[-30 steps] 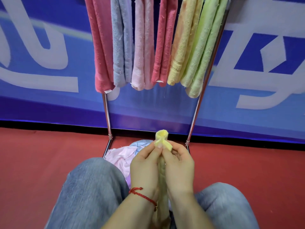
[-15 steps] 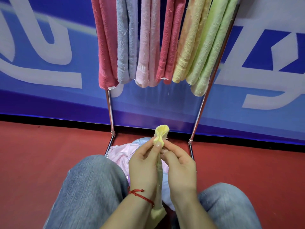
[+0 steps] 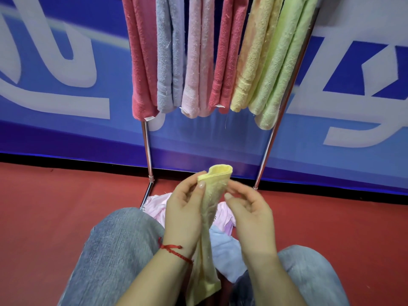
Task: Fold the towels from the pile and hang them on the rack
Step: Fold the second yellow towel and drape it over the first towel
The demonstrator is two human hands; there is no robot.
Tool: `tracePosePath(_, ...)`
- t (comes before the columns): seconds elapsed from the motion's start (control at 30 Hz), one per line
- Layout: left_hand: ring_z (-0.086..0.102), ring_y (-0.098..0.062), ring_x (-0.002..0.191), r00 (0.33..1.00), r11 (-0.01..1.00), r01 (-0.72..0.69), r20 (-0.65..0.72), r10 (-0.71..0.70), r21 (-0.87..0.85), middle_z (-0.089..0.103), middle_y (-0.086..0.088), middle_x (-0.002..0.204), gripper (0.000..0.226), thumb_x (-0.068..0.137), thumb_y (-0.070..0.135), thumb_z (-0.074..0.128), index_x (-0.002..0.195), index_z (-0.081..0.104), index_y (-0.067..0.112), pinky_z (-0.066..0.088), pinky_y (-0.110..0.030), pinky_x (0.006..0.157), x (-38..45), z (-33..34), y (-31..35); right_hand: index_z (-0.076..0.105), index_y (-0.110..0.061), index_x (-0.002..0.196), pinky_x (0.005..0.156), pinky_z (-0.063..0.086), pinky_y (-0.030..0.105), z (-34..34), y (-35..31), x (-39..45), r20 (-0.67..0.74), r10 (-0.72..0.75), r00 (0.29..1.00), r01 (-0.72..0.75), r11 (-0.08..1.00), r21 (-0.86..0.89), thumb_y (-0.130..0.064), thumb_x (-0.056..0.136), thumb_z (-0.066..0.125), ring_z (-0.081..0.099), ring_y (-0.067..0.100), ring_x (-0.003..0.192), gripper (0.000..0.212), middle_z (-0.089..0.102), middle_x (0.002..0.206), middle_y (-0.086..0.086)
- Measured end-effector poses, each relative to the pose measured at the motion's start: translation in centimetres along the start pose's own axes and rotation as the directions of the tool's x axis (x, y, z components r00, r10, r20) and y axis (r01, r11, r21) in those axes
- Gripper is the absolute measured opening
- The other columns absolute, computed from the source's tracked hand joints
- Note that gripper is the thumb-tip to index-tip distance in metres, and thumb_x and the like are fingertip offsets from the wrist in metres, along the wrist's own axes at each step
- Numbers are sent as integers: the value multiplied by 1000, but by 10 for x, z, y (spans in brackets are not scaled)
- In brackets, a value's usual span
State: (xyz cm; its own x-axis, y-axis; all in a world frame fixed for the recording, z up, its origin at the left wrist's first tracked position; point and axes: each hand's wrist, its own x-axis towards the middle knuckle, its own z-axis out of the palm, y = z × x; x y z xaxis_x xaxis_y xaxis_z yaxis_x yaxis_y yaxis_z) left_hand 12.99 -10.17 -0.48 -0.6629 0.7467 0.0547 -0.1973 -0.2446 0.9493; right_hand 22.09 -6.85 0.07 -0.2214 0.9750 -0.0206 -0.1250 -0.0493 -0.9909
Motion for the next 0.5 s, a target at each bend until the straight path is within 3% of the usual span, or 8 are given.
tracePosePath(0.07, 65, -3, 90, 998, 997, -33, 59, 28, 72, 71, 4, 99, 22, 91, 3, 51, 98, 66, 16, 49, -11, 75, 6, -6, 4, 55, -26, 114, 91, 47, 25, -13, 2, 10, -38, 3, 999, -8, 992, -125, -12, 75, 74, 59, 8, 96, 46, 61, 111, -7)
tracePosePath(0.13, 66, -4, 92, 985, 996, -41, 168, 27, 82, 72, 4, 96, 23, 90, 2, 52, 95, 67, 18, 49, -13, 76, 9, -10, 13, 44, -31, 127, 104, 40, 33, -19, -2, 16, 81, 50, 995, -39, 990, -136, -26, 65, 80, 54, 3, 111, 71, 55, 124, -10)
tracePosePath(0.2, 66, -5, 92, 956, 995, -54, 291, 26, 87, 73, 5, 93, 24, 89, 1, 52, 95, 68, 18, 49, -13, 76, 10, -12, 22, 45, -28, 130, 106, 41, 38, -20, -6, 19, 251, 75, 965, -64, 997, -54, -28, 57, 88, 57, 6, 115, 84, 61, 123, -7)
tracePosePath(0.27, 66, -4, 92, 929, 989, -95, 366, 48, 113, 73, 7, 93, 24, 89, 1, 52, 94, 68, 18, 48, -12, 77, 10, -11, 29, 61, -25, 115, 99, 46, 44, -17, -10, 23, 330, 45, 943, -54, 998, 18, -23, 59, 86, 63, 18, 109, 62, 68, 113, 2)
tracePosePath(0.37, 66, -2, 93, 922, 971, -182, 369, 112, 158, 73, 9, 94, 22, 89, 1, 53, 96, 67, 16, 47, -11, 78, 11, -12, 36, 71, -21, 83, 82, 51, 45, -14, -21, 24, 301, -43, 953, 38, 999, 22, -16, 63, 82, 66, 23, 84, 23, 71, 86, 7)
tracePosePath(0.5, 66, 0, 90, 922, 956, -232, 354, 158, 179, 73, 13, 91, 22, 87, 3, 55, 95, 67, 19, 48, -10, 77, 16, -20, 45, 57, -16, 71, 61, 49, 22, -14, -37, 26, 363, -53, 930, 60, 998, -9, -4, 65, 81, 57, 12, 66, 27, 64, 68, -4)
